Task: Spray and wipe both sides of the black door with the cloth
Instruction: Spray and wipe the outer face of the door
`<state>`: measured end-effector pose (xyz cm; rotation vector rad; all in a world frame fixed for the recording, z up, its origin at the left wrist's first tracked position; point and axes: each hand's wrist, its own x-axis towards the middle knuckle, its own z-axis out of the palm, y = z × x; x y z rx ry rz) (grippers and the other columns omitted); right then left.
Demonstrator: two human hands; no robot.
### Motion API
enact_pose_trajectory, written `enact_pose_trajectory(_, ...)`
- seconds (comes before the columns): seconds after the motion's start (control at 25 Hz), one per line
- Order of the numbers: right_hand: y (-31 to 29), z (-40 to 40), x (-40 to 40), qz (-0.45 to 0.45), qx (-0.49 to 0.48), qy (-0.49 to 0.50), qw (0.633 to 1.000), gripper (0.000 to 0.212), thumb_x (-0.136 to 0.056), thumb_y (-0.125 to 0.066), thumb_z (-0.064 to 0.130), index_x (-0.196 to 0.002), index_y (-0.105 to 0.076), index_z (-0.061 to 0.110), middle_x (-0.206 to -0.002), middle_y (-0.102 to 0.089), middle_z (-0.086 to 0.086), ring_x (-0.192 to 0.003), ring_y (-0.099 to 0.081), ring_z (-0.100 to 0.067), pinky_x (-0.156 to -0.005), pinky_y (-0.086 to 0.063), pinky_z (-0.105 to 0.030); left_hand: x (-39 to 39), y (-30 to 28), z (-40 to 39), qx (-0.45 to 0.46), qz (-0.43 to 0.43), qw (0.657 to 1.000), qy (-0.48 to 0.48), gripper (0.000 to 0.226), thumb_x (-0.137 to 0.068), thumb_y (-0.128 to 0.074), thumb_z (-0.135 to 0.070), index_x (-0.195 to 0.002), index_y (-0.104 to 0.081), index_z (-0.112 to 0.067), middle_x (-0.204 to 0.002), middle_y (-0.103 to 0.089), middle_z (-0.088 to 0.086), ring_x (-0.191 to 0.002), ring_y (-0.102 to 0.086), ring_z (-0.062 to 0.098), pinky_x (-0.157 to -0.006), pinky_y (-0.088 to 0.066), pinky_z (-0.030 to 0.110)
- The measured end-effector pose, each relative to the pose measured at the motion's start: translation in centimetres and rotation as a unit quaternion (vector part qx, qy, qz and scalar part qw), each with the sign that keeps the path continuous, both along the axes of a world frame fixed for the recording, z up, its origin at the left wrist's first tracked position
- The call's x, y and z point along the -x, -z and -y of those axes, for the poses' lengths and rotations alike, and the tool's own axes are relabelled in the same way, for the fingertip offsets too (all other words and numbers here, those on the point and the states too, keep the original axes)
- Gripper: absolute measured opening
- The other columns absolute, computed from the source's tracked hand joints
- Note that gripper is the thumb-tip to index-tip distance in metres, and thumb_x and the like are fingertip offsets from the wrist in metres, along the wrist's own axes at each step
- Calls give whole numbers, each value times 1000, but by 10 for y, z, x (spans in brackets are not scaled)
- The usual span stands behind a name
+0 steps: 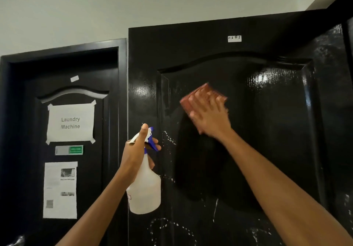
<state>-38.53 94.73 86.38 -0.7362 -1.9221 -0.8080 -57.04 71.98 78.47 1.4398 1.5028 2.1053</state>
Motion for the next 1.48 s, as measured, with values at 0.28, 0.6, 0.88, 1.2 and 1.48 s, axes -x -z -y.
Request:
enact_pose_trajectory(0.28,25,28,57,-51,-8,-8,999,65,-108,-25,55,-164,-5,30,-172,-1,-3,-155,-6,-43,-123,-1,-63,14,-8,10,-24,-4,1000,-1,65,-90,-41,-65,-98,-69,-6,-88,-75,10,-59,-68,21,-47,-53,29)
enact_pose_trajectory(0.6,69,18,34,342,-94,-50,934,56,-107,-24,60,-160,-11,44,-168,-4,13,-156,12,-19,-115,33,-40,25,-7,16,-14,-21,1000,-10,67,-94,-39,-63,-100,-68,-3,-91,-75,12,-58,-68,16,-52,-53,28)
enact_pose_trajectory(0.88,-55,28,72,-139,48,-8,989,64,-107,-15,56,-163,6,33,-170,11,4,-157,1,-35,-123,10,-56,39,-1,27,-16,-44,999,-28,64,-91,-38,-63,-93,-69,-6,-84,-76,9,-58,-66,20,-55,-53,30)
enact_pose_trajectory(1.2,202,34,69,189,-26,-45,981,63,-106,-31,51,-162,-22,22,-168,-25,-5,-157,-4,-35,-124,-5,-60,38,28,31,3,-16,1000,-22,68,-89,-40,-67,-94,-68,-6,-85,-75,11,-52,-62,24,-48,-52,30)
enact_pose_trajectory(1.48,129,24,51,311,-65,-6,948,63,-102,-11,56,-161,-11,35,-170,-10,4,-157,-1,-32,-124,14,-54,21,26,32,-7,-17,1000,-12,68,-86,-41,-67,-92,-70,-6,-83,-75,10,-54,-65,17,-49,-51,24)
